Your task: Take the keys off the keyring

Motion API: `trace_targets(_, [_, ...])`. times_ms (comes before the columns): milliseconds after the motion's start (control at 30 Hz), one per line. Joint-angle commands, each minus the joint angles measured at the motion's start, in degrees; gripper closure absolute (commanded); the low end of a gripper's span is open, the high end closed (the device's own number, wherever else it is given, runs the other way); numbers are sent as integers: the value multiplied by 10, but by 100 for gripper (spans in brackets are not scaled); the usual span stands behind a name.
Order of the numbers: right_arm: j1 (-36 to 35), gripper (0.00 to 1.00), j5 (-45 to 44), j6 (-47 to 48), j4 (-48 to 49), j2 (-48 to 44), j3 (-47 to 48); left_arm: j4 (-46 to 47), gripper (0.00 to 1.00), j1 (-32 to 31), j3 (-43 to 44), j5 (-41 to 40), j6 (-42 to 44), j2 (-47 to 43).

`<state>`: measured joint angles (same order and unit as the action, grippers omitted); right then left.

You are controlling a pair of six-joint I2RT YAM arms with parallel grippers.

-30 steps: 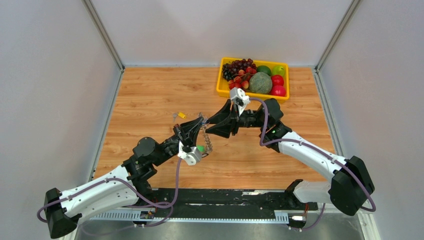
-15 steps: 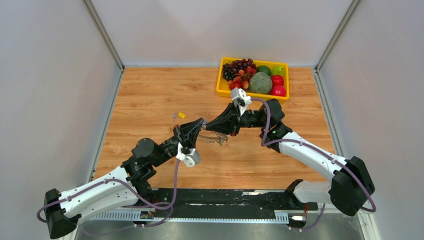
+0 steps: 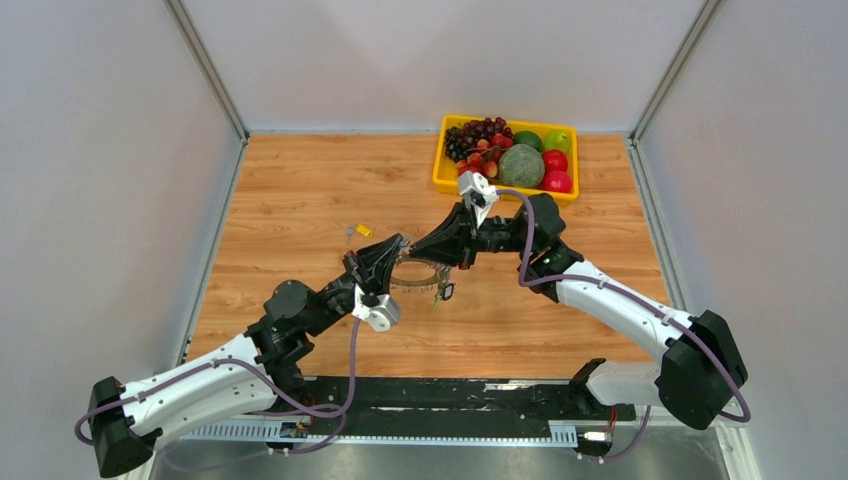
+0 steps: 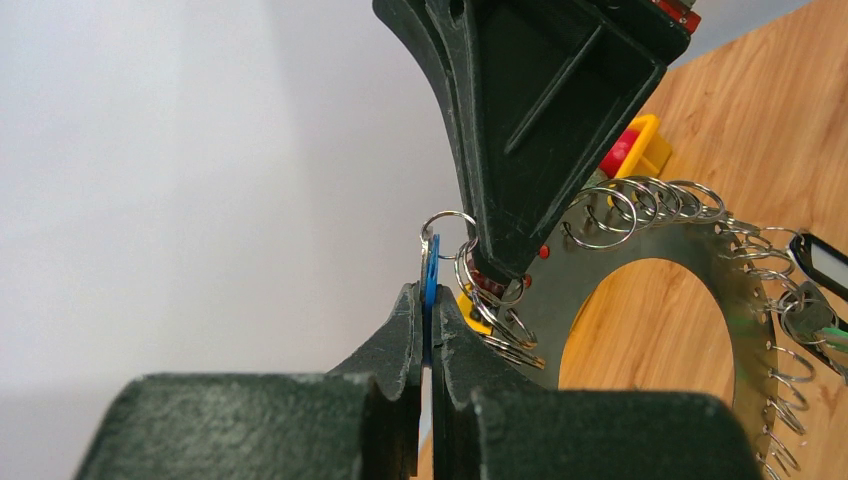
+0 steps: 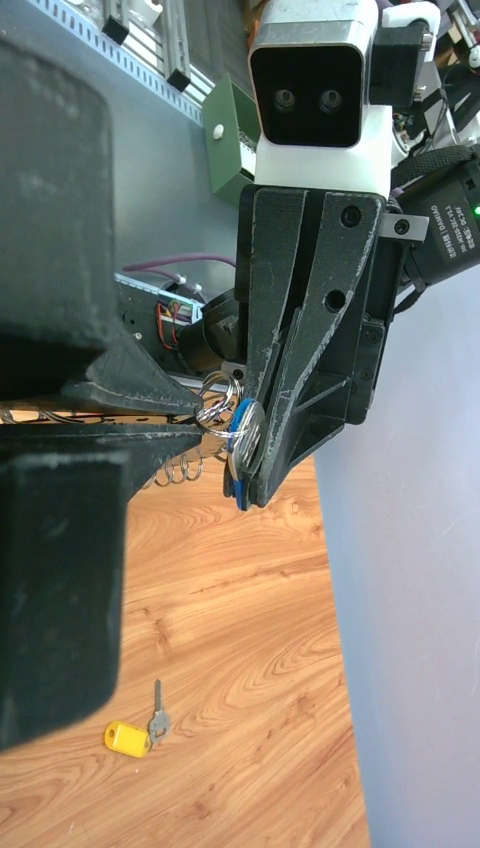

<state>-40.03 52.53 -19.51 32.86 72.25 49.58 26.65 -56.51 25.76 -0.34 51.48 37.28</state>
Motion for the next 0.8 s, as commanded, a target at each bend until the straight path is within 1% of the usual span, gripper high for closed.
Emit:
trace_targets(0, [10, 100, -3, -30, 6, 0, 17, 93, 100, 0, 6, -32, 3, -13])
trace_targets(233, [40, 100, -15, -78, 56, -22, -11, 103, 100, 1, 2, -35, 2, -16])
trace_targets(433, [48, 100, -23, -123, 99, -21, -19, 66, 100, 1, 7, -3, 21, -3])
trace_targets(633, [55, 100, -26, -168, 151, -27, -31, 50, 100, 1, 9, 0, 29, 1])
trace_targets(767, [56, 100, -44, -186, 170, -36, -39, 20, 100, 1, 16, 27, 36, 11])
